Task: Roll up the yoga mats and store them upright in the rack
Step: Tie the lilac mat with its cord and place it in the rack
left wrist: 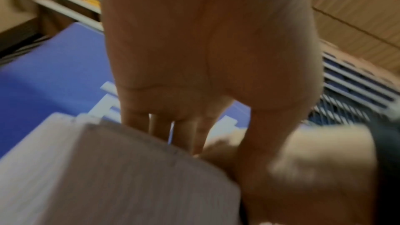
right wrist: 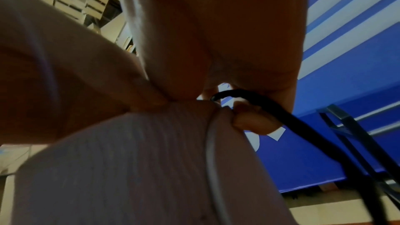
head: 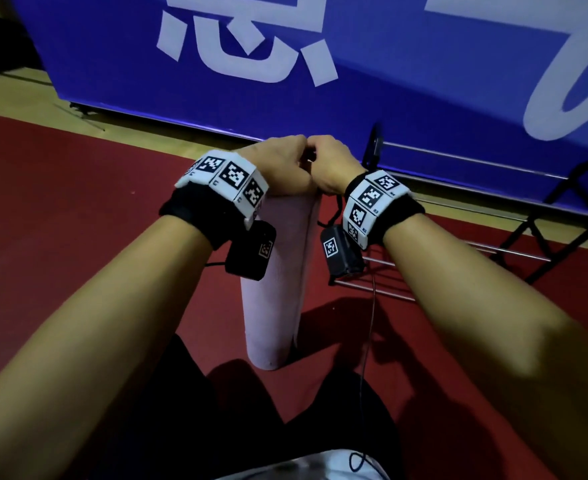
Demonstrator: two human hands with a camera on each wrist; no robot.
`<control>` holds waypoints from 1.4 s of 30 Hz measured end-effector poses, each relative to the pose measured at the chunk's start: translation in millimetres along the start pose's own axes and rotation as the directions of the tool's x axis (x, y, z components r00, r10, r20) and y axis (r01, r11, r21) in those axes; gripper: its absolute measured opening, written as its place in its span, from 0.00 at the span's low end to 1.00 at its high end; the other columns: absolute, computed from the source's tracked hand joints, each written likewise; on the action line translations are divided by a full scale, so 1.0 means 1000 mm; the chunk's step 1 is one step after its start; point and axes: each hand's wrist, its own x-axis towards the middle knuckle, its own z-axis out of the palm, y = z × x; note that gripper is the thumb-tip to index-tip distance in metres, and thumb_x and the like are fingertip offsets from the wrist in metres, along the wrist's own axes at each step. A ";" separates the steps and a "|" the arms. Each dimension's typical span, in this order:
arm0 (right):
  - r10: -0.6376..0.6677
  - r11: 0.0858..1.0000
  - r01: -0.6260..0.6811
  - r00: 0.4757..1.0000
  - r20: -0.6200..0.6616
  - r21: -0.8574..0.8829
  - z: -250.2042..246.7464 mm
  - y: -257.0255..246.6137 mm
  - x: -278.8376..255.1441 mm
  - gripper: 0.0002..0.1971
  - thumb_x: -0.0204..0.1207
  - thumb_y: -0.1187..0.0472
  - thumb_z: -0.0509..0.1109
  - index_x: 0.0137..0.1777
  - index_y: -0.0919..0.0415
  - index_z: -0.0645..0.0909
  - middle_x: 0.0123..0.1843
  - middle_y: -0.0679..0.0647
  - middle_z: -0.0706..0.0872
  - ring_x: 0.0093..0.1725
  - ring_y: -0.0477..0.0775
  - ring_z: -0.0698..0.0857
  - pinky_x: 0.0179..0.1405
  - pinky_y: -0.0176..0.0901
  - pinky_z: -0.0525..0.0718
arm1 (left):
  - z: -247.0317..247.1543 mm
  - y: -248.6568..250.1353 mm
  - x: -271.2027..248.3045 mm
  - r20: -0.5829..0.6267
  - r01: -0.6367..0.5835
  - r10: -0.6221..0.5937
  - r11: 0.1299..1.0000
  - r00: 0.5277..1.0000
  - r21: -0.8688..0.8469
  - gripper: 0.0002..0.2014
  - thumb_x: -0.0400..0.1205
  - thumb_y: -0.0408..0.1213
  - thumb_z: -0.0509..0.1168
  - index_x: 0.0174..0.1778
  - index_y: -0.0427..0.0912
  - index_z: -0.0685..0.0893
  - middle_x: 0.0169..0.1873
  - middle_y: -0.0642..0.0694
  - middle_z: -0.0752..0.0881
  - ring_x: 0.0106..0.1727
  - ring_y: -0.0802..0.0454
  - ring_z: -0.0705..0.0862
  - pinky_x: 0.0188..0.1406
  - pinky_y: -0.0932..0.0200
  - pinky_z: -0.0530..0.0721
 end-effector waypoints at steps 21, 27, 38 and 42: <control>-0.019 1.000 0.018 0.999 -0.041 -0.010 0.003 0.005 -0.003 0.08 0.75 0.58 0.67 0.53 0.51 0.83 0.54 0.62 0.87 0.66 0.65 0.78 0.58 0.48 0.79 | 0.009 -0.031 0.031 -0.268 -0.210 0.159 0.963 0.950 -0.171 0.13 0.76 0.33 0.71 0.57 0.45 0.86 0.51 0.46 0.91 0.55 0.49 0.89 0.58 0.47 0.87; 0.004 0.999 -0.002 0.999 -0.044 0.043 0.002 0.006 -0.005 0.03 0.76 0.59 0.69 0.43 0.50 0.78 0.45 0.54 0.85 0.63 0.59 0.80 0.49 0.40 0.71 | 0.013 -0.036 0.032 -0.372 -0.237 0.180 0.965 0.911 -0.115 0.06 0.74 0.40 0.70 0.47 0.48 0.87 0.42 0.48 0.90 0.45 0.47 0.89 0.48 0.45 0.88; 0.035 0.999 -0.030 0.993 -0.112 0.045 -0.010 0.020 -0.008 0.13 0.74 0.50 0.79 0.53 0.54 0.85 0.53 0.52 0.87 0.57 0.54 0.83 0.54 0.44 0.80 | 0.004 -0.059 0.023 -0.303 -0.187 0.129 0.967 0.944 -0.171 0.13 0.69 0.43 0.58 0.43 0.40 0.79 0.35 0.47 0.82 0.38 0.45 0.78 0.41 0.52 0.76; 0.026 0.997 -0.020 0.995 -0.095 0.068 -0.015 0.030 -0.013 0.13 0.73 0.52 0.79 0.54 0.57 0.87 0.40 0.46 0.83 0.47 0.51 0.82 0.46 0.41 0.77 | 0.014 -0.076 0.020 -0.266 -0.122 0.048 0.955 0.963 -0.271 0.10 0.75 0.47 0.60 0.39 0.44 0.79 0.34 0.48 0.86 0.36 0.52 0.82 0.37 0.56 0.79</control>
